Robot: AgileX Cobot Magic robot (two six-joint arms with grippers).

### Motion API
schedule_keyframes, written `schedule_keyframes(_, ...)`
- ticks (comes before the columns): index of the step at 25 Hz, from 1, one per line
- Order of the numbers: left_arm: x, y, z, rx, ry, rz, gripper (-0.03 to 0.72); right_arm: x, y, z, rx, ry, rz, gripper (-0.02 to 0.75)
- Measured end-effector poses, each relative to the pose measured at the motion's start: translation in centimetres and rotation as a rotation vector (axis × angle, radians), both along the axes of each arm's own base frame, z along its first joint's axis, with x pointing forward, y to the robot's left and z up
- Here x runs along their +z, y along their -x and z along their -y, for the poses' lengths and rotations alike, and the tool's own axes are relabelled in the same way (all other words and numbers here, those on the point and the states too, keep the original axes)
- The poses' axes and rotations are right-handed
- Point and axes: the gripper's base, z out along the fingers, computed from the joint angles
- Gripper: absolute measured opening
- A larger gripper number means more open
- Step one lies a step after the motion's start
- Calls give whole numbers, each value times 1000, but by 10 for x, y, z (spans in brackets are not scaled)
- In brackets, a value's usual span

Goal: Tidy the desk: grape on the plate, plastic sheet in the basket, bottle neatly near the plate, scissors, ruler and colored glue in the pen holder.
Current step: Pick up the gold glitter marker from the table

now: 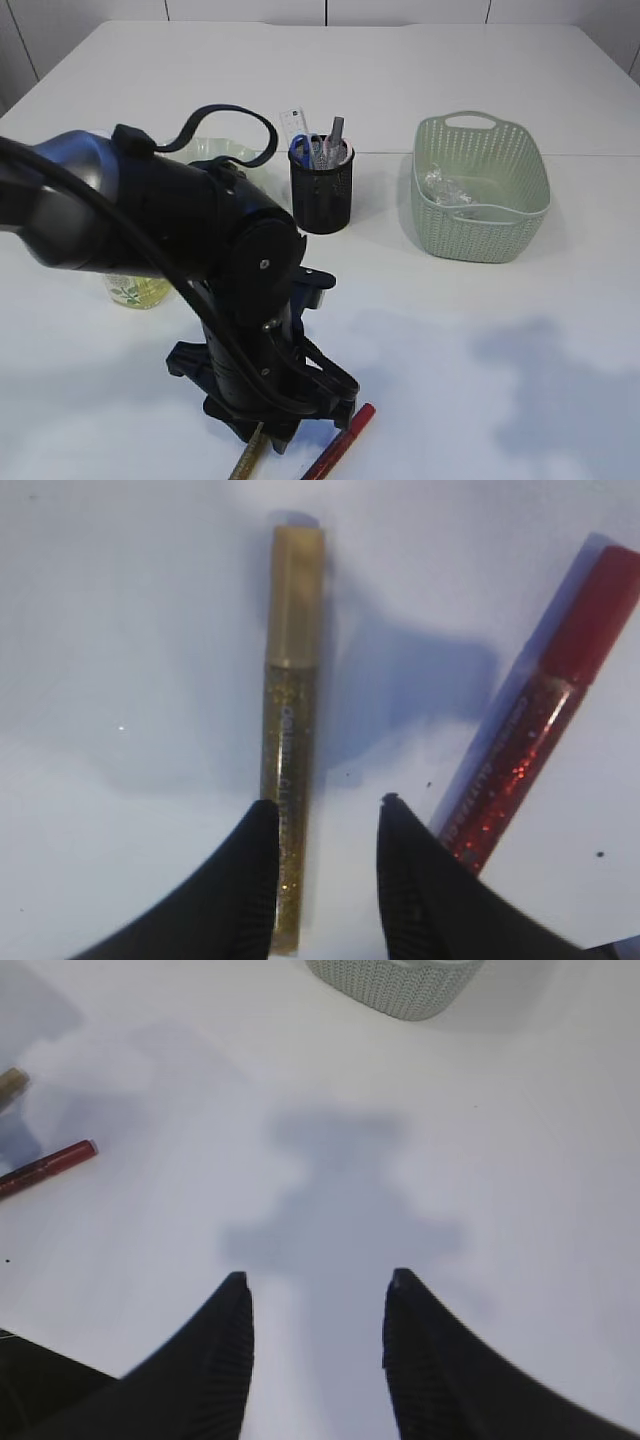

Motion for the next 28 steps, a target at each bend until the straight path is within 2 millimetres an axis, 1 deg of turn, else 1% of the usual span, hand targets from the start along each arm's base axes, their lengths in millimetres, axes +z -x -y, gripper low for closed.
schedule_keyframes(10,-1,-3,-2,-2,-19,27,249,-1,1,1,-4,8,-17,346)
schedule_keyframes(16,-1,-8,-6,14,-20,30,249,-1,1,1,-4,9,-18,345)
schedule_keyframes(20,-1,-9,-5,15,-5,41,249,-1,1,1,-4,9,-18,345)
schedule_keyframes(28,-13,-9,-4,14,-30,21,249,-1,1,1,-4,9,-19,346)
